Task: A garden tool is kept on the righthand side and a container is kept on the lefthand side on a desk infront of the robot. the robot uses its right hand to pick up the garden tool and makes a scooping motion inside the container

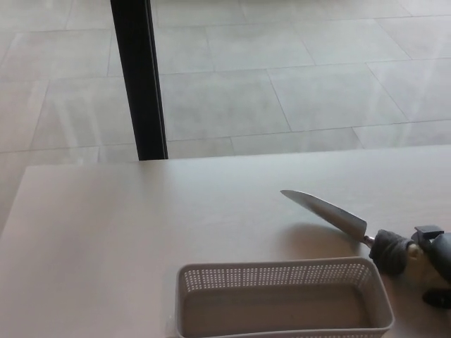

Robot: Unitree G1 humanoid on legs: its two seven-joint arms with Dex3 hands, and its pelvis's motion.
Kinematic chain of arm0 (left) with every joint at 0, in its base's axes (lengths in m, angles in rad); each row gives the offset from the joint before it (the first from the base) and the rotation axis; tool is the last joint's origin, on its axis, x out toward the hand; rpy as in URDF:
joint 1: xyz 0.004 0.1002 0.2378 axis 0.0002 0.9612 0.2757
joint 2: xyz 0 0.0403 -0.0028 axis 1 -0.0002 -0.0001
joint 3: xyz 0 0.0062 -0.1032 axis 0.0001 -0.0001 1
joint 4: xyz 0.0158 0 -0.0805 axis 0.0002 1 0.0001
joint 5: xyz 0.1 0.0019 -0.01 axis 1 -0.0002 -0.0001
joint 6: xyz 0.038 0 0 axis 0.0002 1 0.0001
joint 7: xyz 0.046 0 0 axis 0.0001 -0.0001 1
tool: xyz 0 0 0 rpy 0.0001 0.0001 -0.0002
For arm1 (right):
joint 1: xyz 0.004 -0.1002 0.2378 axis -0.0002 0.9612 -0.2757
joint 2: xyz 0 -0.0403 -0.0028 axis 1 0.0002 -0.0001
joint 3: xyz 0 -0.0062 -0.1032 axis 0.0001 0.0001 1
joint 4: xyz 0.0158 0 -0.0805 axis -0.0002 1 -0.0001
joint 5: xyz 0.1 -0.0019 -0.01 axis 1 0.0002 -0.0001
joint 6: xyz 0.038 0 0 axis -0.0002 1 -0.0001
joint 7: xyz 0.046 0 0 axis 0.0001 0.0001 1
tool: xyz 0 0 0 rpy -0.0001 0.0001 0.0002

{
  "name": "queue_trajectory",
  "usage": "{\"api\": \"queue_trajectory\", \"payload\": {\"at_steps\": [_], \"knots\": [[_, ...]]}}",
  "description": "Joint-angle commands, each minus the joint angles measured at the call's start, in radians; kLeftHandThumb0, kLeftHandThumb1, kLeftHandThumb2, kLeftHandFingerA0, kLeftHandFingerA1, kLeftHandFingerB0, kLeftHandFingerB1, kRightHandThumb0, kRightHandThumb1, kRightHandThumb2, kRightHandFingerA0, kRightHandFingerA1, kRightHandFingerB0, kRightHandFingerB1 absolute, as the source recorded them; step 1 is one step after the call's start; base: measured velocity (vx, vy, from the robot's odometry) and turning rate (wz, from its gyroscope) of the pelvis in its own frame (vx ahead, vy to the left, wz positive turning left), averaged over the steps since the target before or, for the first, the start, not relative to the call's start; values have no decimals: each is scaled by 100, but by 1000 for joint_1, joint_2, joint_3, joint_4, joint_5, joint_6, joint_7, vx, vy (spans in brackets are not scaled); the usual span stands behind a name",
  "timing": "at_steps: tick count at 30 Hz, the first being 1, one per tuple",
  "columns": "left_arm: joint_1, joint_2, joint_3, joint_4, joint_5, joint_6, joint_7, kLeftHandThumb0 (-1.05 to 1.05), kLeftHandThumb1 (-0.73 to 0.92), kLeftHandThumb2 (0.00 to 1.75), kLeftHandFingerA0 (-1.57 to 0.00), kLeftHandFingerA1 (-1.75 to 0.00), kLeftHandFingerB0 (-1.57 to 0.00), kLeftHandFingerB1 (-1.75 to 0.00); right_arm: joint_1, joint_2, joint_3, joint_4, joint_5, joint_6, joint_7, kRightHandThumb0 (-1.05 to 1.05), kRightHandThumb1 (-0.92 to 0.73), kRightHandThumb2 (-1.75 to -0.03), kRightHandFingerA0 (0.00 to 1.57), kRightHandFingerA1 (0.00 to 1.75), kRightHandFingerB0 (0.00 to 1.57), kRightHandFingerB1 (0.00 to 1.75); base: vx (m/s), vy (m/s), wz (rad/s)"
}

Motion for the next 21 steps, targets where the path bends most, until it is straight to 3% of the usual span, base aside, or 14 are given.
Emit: {"api": "queue_trajectory", "payload": {"at_steps": [1, 2, 3, 4, 5, 9, 10, 12, 13, 14, 15, 16, 17, 21], "knots": [[3, 20, 1, -7, -16, 14, -6, -39, 70, 60, -62, -69, -47, -53, 91, 25, 8, 61, 10, -137, -66, -27, -69, -70, 85, 150, 85, 79, 0, 0, 0], [1, 18, 9, -4, -22, 14, 3, -39, 68, 60, -64, -69, -46, -52, 101, 19, -4, 58, 6, -142, -103, -29, -69, -70, 86, 156, 84, 74, 0, 0, 0], [0, 25, 2, -4, -15, 15, -4, -39, 68, 60, -64, -70, -45, -53, 112, 16, -35, 70, 17, -172, -174, -34, -53, -98, 115, 131, 81, 83, 0, 0, 0], [1, 25, 2, -3, -15, 15, -4, -39, 68, 60, -64, -70, -45, -53, 111, 18, -37, 74, 15, -175, -176, -34, -53, -98, 115, 131, 81, 83, 0, 0, 0], [3, 24, -3, -8, -10, 11, -2, -40, 68, 60, -65, -72, -46, -54, 115, 14, -57, 87, 19, -210, -224, -26, -66, -73, 90, 168, 85, 84, 0, 0, 0], [1, 24, 10, 3, -22, 10, -4, -38, 67, 59, -63, -70, -49, -53, 121, 20, -163, 158, 84, -352, -416, -19, -55, -83, 112, 159, 88, 96, 0, 0, 0], [2, 26, 7, 6, -19, 7, -7, -39, 67, 60, -63, -69, -48, -53, 120, 18, -169, 162, 82, -354, -420, -23, -66, -79, 90, 175, 77, 104, 0, 0, 0], [1, 29, 5, 14, -15, 5, -10, -38, 68, 60, -62, -68, -48, -53, 120, 11, -205, 168, 99, -371, -438, -23, -68, -78, 90, 175, 77, 107, 0, 0, 0], [2, 27, 1, 2, -11, 12, 4, -38, 67, 60, -66, -72, -48, -53, 112, -3, -246, 195, 120, -429, -497, -19, -63, -90, 89, 175, 68, 140, 0, 0, 0], [4, 27, -1, 3, -10, 12, 4, -38, 67, 60, -66, -72, -48, -53, 119, -3, -250, 196, 117, -433, -500, -19, -63, -90, 89, 175, 68, 140, 0, 0, 0], [7, 28, -5, -8, -8, 14, -1, -38, 67, 60, -68, -73, -50, -56, 104, 0, -310, 221, 157, -489, -574, -23, -51, -98, 117, 136, 90, 120, 0, 0, 0], [9, 27, -4, -9, -8, 14, -1, -38, 67, 60, -68, -73, -50, -56, 99, 2, -318, 229, 159, -500, -582, -23, -51, -98, 117, 136, 90, 120, 0, 0, 0], [9, 22, 6, -10, -17, 13, 10, -37, 67, 60, -71, -76, -49, -57, 97, 3, -396, 209, 228, -490, -546, -16, -64, -77, 83, 175, 66, 151, 0, 0, 0], [7, 25, 11, 8, -21, 16, 1, -37, 65, 59, -66, -72, -47, -55, 87, -21, -484, 186, 239, -478, -559, -13, -64, -81, 83, 173, 69, 145, 0, 0, 0]]}}
